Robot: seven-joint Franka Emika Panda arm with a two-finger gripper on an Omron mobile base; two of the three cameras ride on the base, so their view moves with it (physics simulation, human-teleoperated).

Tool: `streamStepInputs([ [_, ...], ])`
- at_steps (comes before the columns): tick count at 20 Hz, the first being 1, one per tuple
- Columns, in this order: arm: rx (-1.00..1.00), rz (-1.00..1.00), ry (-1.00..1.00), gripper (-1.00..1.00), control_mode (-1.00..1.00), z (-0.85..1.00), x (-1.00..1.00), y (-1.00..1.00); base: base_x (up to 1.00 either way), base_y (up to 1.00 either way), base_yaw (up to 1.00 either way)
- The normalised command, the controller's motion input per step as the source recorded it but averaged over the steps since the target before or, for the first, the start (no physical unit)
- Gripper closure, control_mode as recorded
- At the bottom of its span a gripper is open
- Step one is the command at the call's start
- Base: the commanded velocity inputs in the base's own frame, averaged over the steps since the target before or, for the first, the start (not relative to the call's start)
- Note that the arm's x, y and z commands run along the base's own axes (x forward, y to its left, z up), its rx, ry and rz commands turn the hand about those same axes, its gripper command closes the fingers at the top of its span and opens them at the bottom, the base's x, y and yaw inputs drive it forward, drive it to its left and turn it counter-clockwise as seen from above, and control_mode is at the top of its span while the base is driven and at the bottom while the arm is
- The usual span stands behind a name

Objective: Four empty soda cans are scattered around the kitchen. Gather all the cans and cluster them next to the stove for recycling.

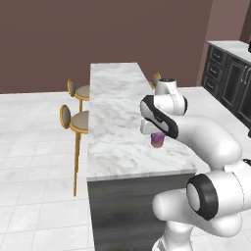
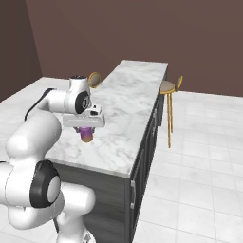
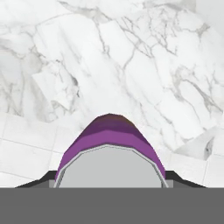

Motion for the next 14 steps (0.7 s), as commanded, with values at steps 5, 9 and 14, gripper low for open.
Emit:
streamStepInputs([
  [5, 0.0, -0.01, -0.01, 1.0, -1.0, 0.13, -0.34, -0.02, 0.0, 0.0, 0.0],
  [9, 0.0, -0.05, -0.03, 1.0, -1.0, 0.09, -0.25, 0.0, 0.0, 0.0, 0.0],
  [14, 0.0, -0.11, -0.06, 1.0, -1.0, 0.08, -0.2, 0.0, 0.0, 0.0, 0.0],
])
